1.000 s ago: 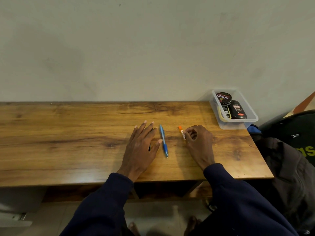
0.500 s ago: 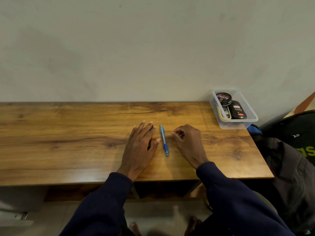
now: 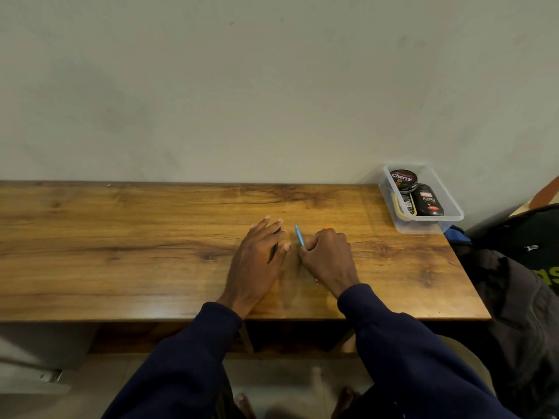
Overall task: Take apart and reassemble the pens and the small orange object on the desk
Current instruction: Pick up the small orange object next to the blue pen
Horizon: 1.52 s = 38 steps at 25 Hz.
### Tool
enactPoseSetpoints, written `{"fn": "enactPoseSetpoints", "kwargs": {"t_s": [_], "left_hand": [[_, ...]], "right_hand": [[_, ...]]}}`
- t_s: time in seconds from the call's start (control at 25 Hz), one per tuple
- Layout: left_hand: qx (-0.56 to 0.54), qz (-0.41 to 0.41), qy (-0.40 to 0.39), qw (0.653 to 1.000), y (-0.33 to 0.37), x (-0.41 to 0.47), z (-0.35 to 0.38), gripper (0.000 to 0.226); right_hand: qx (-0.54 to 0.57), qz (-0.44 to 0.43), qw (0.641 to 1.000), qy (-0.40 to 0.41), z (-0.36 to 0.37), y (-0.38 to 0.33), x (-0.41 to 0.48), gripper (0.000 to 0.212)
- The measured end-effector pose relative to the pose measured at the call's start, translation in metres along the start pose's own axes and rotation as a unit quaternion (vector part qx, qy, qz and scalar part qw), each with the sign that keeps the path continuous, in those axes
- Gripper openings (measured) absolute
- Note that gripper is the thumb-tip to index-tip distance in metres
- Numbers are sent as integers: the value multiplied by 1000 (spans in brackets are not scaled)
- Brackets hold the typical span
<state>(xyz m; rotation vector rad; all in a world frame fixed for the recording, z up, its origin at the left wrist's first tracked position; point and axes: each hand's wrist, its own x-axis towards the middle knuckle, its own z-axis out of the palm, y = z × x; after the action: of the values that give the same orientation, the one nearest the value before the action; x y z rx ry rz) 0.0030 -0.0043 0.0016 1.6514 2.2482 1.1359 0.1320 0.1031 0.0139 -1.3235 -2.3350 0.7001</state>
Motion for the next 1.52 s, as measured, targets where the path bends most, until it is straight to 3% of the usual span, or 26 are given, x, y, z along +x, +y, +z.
{"fn": "enactPoseSetpoints", "kwargs": {"t_s": [0.24,0.36,0.48,0.64,0.84,1.16,1.52], "left_hand": [[-215,-133,60,966,27,7,-7,28],[-366,-212,36,905,33,12,-4,26],[-445,-220,7,868,35,13,-3,24],[-450,-201,-9,870,36,11,-5,17],[-437,-193,-24,878,36,10,-12,19],[-421,-194,-21,886,37,4,-18,21],[-457,-236,-20,857,32,-9,-16,14]], "right_hand": [[270,-33,962,20,-21,1,-14,7],[318,-56,946,-9,-30,2,-18,8],[325,-68,943,-11,-31,6,-21,11],[318,-67,946,-14,-33,8,-19,10],[293,-86,952,38,-51,1,-6,8],[276,-110,955,9,-62,-14,6,11],[332,-57,941,-29,-80,-11,21,12]]}}
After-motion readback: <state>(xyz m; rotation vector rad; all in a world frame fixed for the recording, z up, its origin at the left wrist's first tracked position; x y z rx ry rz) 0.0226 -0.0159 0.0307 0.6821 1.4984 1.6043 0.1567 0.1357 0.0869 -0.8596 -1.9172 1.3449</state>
